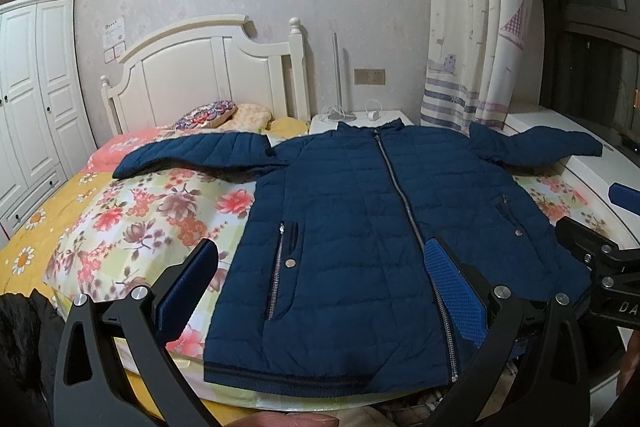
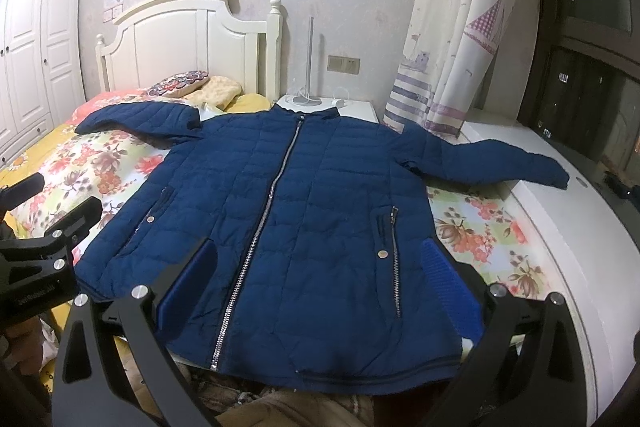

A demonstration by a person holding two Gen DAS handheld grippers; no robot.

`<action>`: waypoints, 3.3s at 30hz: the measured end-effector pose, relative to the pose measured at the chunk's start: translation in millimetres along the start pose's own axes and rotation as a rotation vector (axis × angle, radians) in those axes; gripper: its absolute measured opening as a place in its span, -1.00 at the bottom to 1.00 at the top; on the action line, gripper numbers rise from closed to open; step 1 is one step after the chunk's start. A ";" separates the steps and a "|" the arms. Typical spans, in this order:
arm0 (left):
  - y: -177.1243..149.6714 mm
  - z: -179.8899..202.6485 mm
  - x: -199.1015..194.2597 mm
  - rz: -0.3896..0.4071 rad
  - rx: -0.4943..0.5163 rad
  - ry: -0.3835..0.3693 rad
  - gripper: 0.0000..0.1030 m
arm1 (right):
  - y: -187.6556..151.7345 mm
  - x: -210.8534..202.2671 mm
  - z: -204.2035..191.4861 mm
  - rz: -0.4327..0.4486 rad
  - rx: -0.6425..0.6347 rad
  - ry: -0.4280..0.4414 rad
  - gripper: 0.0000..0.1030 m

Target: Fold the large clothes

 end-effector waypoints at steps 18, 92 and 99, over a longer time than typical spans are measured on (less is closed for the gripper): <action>68.0 -13.2 313.0 -0.422 0.000 0.048 0.91 | 36.1 238.2 248.4 -0.217 0.600 0.023 0.95; 169.0 267.6 321.7 -0.177 0.545 -0.334 -0.60 | 55.4 264.1 126.0 -0.266 0.300 0.274 0.52; 191.4 47.9 299.4 -0.142 -0.269 -0.595 -0.60 | 54.8 263.4 126.8 -0.261 0.311 0.287 0.52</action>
Point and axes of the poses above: each gripper's, at about its wrist camera, not at the fingertips, and x roughly the way its jaws point, z to its right, y to its top, the point moved 6 cm from there along x, roughly the way its jaws point, and after that the axes turned 7 degrees about -z, right-handed, at the moved point
